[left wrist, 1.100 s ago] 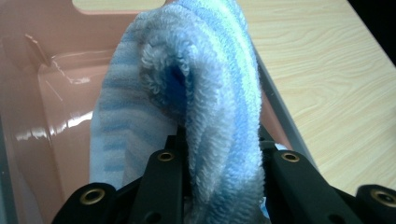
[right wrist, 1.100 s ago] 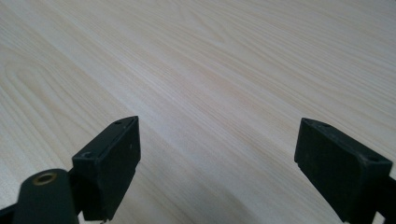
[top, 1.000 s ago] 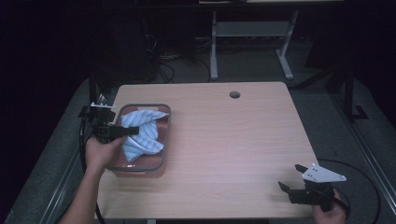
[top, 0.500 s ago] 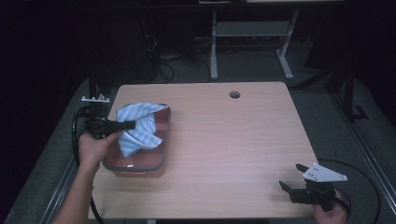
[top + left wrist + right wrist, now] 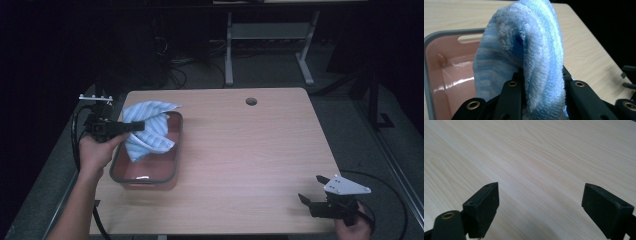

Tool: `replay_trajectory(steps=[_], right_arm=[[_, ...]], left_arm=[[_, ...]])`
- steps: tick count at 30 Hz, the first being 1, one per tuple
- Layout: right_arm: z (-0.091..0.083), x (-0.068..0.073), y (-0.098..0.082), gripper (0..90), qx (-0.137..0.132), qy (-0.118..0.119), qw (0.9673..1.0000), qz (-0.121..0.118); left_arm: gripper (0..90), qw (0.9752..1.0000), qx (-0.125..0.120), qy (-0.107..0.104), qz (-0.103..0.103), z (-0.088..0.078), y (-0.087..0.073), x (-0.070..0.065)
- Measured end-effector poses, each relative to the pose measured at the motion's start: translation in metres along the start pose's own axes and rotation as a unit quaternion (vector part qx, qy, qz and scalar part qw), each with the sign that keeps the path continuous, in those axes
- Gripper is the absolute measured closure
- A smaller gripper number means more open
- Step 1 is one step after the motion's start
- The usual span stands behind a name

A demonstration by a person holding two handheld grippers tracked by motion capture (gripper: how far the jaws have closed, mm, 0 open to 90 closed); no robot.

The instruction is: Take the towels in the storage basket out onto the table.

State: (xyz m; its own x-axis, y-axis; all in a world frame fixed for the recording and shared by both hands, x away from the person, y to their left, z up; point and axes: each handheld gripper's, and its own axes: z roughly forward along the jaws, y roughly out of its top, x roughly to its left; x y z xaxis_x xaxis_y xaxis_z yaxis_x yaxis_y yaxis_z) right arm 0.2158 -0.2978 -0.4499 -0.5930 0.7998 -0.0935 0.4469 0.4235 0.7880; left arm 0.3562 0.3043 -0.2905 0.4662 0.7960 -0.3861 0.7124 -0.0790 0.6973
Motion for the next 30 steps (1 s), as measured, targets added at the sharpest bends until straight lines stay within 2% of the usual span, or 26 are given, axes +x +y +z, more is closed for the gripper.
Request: replay_trajectory(steps=[19,30], right_arm=[[-0.001,-0.001,0.001,13.8,-0.004,-0.001,1.0000,-0.005],[0.000,0.001,0.001,13.8,-0.003,0.001,1.0000,-0.004]], left_arm=[[72.3,0.9995,0.000,-0.018,0.027,0.002,0.024,-0.028],[72.3,0.9986,0.009,-0.026,0.046,0.015,0.037,-0.049]])
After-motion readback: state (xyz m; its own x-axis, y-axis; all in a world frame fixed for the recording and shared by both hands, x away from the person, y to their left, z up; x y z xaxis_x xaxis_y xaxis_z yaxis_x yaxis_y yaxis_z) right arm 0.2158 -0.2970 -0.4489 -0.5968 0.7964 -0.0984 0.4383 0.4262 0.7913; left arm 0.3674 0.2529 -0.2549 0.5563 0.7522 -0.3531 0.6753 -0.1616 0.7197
